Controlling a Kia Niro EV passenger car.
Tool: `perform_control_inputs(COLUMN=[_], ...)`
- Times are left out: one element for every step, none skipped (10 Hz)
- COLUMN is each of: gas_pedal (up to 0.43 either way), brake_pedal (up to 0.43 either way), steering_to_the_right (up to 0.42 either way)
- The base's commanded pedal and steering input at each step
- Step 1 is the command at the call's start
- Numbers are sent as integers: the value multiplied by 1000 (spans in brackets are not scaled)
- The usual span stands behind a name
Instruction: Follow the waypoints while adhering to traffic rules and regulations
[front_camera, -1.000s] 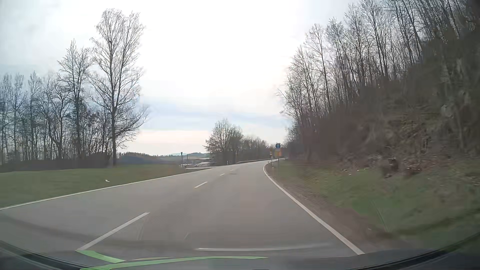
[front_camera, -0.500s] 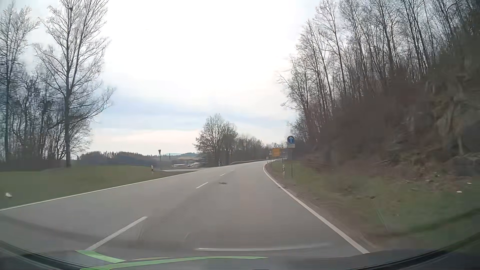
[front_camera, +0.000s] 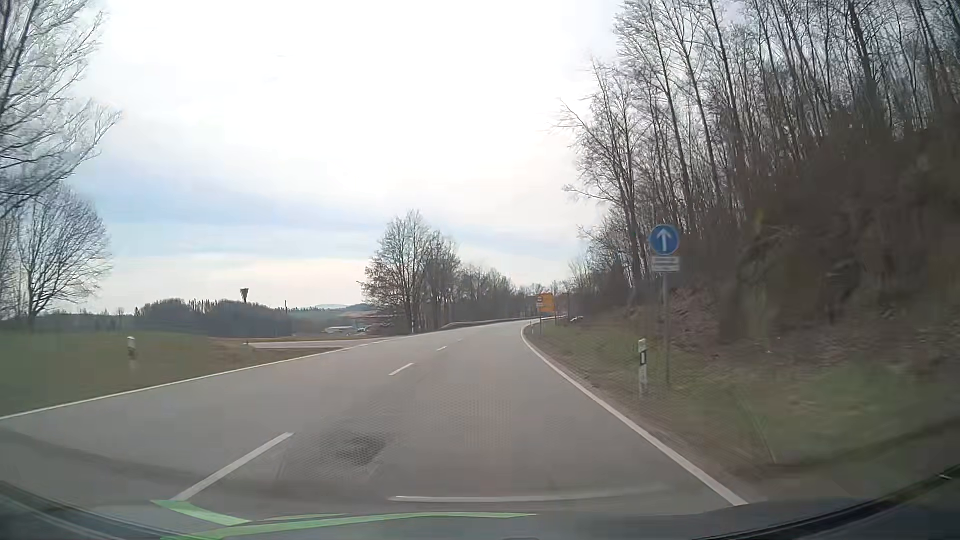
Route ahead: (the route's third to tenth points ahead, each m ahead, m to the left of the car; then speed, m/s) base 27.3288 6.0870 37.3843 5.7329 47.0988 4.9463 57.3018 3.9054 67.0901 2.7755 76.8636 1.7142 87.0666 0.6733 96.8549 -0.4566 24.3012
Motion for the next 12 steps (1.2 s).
perform_control_inputs(gas_pedal=[138,138,138,138,138,138,138,138,138,138,138,138], brake_pedal=[0,0,0,0,0,0,0,0,0,0,0,0], steering_to_the_right=[12,11,10,9,9,8,8,7,7,7,7,6])
